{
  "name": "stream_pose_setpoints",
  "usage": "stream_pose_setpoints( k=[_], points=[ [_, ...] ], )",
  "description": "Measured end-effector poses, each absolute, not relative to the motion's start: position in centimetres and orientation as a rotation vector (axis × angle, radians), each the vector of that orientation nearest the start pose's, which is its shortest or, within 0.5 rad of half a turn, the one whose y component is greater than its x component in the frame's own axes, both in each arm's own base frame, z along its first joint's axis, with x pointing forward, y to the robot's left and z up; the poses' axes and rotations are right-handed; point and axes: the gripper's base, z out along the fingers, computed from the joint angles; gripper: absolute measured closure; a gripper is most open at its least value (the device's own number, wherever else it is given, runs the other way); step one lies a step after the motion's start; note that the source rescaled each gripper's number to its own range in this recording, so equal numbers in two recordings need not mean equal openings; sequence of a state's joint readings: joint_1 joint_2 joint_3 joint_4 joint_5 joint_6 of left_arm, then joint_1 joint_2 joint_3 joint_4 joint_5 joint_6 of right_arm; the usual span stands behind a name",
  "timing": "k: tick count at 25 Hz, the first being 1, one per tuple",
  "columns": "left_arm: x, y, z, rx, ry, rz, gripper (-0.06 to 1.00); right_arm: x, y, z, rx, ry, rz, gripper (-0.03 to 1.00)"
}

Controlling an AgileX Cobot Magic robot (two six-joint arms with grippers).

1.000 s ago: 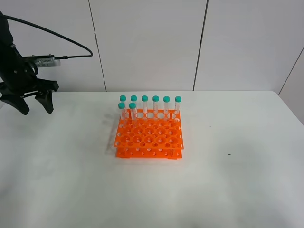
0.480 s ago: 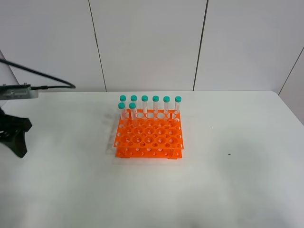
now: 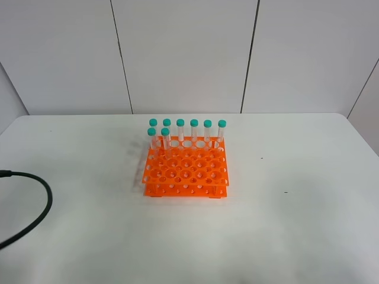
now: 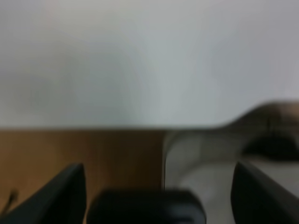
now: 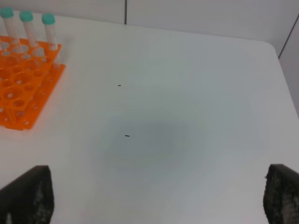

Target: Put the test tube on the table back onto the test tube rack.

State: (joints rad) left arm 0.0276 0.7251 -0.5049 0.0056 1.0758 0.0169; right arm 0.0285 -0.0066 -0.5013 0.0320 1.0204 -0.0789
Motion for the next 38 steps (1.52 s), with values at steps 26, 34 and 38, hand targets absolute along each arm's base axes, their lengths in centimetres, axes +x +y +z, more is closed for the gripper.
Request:
stream_pose_setpoints(
  k=[26, 34, 38],
  points=[
    [0.5, 0.1, 27.6, -0.003, 2.106, 0.031, 0.00, -0.5, 0.2, 28.1, -0.108, 1.993, 0.005, -0.03],
    [-0.5, 0.0, 27.6, 0.000, 2.044, 0.030, 0.00, -0.5, 0.2, 28.1, -0.108, 1.993, 0.005, -0.03],
    [-0.5, 0.0, 27.6, 0.001, 2.044, 0.030, 0.00, -0.5, 0.2, 28.1, -0.108, 1.993, 0.005, -0.03]
  ],
)
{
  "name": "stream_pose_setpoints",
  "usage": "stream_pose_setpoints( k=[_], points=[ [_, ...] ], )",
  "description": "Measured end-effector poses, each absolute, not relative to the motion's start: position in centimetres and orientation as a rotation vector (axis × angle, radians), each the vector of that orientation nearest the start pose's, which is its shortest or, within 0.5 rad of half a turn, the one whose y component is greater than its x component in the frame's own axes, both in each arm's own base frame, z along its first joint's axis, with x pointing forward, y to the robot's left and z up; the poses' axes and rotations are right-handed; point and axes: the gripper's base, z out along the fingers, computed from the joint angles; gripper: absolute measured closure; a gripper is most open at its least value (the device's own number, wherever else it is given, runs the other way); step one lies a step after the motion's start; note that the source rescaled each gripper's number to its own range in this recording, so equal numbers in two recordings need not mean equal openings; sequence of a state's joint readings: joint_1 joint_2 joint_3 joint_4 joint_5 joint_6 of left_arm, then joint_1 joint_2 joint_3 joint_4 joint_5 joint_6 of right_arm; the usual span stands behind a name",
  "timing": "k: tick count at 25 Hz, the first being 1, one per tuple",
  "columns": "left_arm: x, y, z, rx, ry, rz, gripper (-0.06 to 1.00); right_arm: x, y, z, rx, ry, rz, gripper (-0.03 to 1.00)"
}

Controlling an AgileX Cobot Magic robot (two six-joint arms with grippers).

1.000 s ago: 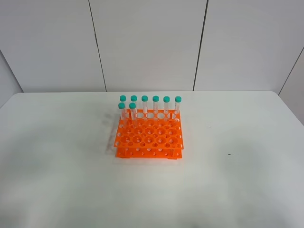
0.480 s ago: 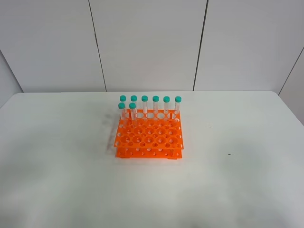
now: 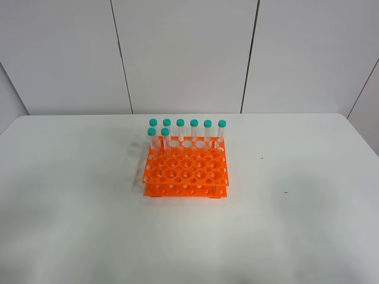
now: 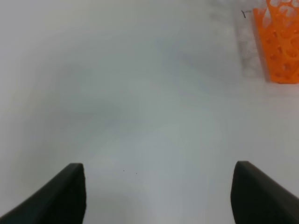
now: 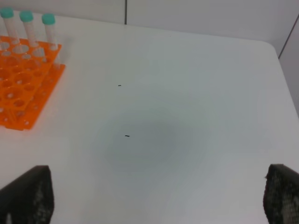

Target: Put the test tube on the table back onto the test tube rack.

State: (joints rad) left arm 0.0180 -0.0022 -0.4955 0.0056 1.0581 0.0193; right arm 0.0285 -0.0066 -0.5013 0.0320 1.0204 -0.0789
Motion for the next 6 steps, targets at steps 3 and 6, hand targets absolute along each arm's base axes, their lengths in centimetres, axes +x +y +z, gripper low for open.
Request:
stream_pose_setpoints(
  k=[3, 6],
  points=[
    [-0.46, 0.04, 27.62, 0.001, 2.044, 0.030, 0.00, -0.46, 0.24, 28.09, -0.108, 1.993, 0.005, -0.03],
    [-0.46, 0.04, 27.62, 0.001, 2.044, 0.030, 0.00, -0.46, 0.24, 28.09, -0.108, 1.993, 0.005, -0.03]
  ],
)
